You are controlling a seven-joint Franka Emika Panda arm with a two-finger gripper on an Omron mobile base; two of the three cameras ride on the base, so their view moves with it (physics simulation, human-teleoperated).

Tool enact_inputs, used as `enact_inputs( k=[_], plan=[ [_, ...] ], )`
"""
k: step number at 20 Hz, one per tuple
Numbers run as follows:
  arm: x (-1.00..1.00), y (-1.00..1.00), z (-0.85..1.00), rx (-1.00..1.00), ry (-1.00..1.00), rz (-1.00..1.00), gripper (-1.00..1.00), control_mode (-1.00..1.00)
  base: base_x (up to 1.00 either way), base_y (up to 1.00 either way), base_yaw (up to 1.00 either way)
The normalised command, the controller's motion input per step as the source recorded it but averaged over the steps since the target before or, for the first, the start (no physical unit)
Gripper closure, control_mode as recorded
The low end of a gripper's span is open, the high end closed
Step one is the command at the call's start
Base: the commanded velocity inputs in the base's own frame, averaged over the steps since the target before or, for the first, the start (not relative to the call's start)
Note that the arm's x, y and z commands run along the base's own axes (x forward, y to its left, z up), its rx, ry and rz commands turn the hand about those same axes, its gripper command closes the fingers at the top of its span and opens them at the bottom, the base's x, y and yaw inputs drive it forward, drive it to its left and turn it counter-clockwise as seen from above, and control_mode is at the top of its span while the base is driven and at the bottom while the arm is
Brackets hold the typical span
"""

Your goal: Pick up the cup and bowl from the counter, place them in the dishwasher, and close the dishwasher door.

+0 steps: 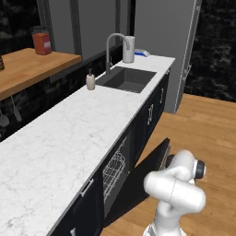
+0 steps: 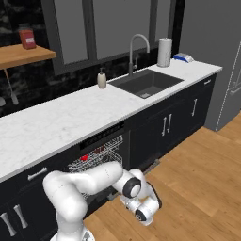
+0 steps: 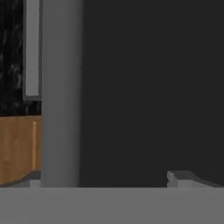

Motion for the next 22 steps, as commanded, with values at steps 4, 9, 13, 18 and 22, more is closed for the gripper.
enact_inputs(
  k=[4, 9, 13, 18, 22],
  plan=[
    [1.0, 1.0, 0.0, 0.0, 0.19, -0.01, -1.0, -1.0, 0.0, 0.0, 0.0],
    [1.0, 1.0, 0.0, 0.0, 0.23, -0.04, -1.0, -1.0, 0.0, 0.0, 0.0],
    [1.0, 1.0, -0.08, 0.0, 0.29, -0.04, -1.0, -1.0, 0.0, 0.0, 0.0],
    [1.0, 1.0, -0.26, -0.01, 0.29, -0.09, -1.0, -1.0, 0.0, 0.0, 0.0],
    [1.0, 1.0, -0.41, 0.0, 0.27, -0.13, -1.0, -1.0, 0.0, 0.0, 0.0]
  ],
)
